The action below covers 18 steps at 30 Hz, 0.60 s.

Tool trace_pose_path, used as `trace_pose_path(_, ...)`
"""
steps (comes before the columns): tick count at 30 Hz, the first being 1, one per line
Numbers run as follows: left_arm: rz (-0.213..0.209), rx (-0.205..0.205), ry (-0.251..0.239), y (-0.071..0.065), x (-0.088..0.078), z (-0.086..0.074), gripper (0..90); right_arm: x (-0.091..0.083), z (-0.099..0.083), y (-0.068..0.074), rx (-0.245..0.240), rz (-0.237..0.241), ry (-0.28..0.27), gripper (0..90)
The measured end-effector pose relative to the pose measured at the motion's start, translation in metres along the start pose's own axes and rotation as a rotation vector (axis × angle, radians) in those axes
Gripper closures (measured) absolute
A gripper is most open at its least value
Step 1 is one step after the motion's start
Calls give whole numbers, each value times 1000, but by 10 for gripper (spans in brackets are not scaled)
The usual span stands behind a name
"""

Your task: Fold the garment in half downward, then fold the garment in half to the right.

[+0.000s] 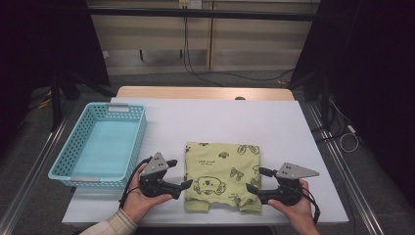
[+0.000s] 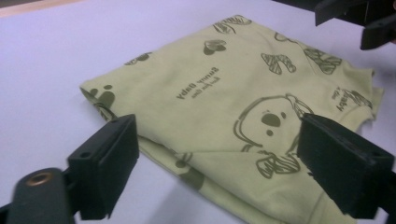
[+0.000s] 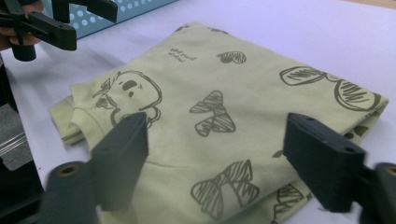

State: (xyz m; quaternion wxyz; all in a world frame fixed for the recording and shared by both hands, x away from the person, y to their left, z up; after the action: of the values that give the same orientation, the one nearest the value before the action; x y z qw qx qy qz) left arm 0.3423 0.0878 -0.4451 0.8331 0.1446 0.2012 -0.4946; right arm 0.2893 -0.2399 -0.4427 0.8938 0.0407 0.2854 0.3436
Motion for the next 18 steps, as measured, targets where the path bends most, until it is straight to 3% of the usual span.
trace_pose_path(2,11,3,-20,2,0,1,78,2,1,1,4,-7,-5,158)
trace_pose_path(5,40,-31,-55,8,1,4,33,3,2,2,26,-25,-21,91)
trace_pose_path(9,50,-17,-46,11,3,6,33,4,2,5,20,-20,-19,81)
trace_pose_path(12,58,-39,-63,13,5,8,33,5,2,7,19,-17,-15,81)
trace_pose_path(16,73,-17,-52,15,6,15,33,9,4,17,7,5,-9,81)
trace_pose_path(18,75,-34,-60,19,7,17,33,10,4,19,3,14,-7,81)
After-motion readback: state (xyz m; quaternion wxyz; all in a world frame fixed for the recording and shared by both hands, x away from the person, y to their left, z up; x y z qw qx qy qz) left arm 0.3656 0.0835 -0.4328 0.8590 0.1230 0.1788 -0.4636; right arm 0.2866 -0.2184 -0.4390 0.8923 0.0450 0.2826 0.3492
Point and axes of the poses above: each handheld gripper's, and its own axes: x roughly forward along the jaws, z roughly out of its top, y roughly to its left, the point moved 4 cm from there along x, roughly forward along the jaws, and after that the axes turned 9 degrees about x, right-handed, at the moved point
